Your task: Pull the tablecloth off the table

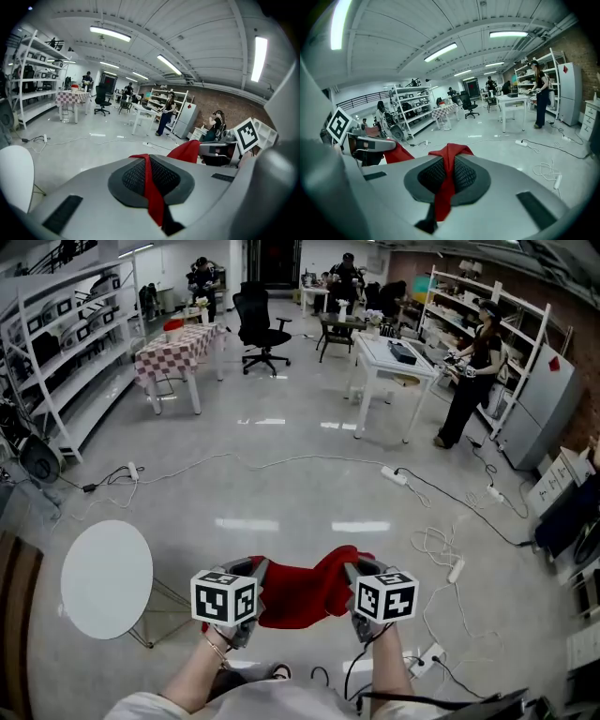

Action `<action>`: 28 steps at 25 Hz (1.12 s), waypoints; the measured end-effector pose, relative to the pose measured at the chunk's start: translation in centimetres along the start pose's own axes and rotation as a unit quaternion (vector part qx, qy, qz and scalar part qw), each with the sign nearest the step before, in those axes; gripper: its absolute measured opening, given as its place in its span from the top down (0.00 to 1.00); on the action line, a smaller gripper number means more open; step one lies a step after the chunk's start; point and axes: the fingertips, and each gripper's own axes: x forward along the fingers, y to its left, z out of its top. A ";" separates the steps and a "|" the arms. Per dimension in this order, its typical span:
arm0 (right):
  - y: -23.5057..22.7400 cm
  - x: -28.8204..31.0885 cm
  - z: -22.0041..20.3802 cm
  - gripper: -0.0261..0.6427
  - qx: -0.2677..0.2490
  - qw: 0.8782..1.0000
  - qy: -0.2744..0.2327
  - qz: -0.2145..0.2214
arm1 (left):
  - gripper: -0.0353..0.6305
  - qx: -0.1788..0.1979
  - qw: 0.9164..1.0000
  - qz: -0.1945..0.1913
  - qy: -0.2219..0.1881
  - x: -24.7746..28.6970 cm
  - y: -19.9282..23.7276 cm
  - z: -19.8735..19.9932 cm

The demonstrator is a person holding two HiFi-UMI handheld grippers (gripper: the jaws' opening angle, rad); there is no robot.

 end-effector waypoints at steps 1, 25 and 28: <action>0.0 0.2 0.1 0.92 0.002 1.000 -0.001 0.002 | 0.92 -0.011 1.000 0.003 -0.005 -0.1 0.5 0.0; 12.9 7.6 1.2 0.92 -0.006 0.995 0.006 0.096 | 0.92 -0.106 0.978 0.144 -0.106 -12.8 12.7 -1.4; 15.6 7.5 1.7 0.92 -0.020 0.995 -0.007 0.100 | 0.92 -0.111 0.973 0.161 -0.121 -15.3 14.0 -2.1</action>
